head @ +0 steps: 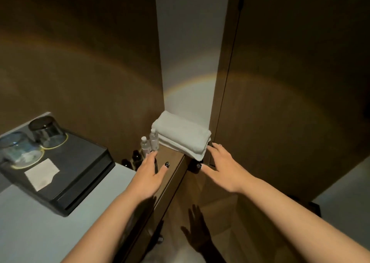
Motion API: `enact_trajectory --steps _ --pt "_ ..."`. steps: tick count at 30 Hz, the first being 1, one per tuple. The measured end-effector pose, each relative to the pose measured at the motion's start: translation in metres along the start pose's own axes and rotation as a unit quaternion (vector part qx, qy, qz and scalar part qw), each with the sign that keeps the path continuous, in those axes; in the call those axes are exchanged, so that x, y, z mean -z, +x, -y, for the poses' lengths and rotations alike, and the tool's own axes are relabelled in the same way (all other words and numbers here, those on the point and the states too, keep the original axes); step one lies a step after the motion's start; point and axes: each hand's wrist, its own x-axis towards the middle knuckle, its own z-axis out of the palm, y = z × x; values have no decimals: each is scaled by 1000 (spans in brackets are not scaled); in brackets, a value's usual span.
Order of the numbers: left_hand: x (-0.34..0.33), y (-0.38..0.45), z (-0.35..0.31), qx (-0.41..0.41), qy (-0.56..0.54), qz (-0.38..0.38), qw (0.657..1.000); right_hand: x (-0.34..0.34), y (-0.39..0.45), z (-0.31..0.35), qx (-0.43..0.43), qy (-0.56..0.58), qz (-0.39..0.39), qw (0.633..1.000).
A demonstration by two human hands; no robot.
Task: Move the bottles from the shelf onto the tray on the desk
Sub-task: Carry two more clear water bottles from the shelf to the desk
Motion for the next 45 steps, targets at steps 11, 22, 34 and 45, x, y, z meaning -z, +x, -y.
enact_trajectory --steps 11,22,34,45 --pt "11 152 -8 59 4 -1 998 27 174 -41 30 12 59 998" --pt "-21 262 -27 202 -37 -85 975 49 329 -101 120 23 128 984" --pt "-46 352 23 335 -126 -161 920 5 488 -102 157 2 254 954" --pt "-63 443 153 393 -188 -193 879 -113 586 -105 159 89 262 948"
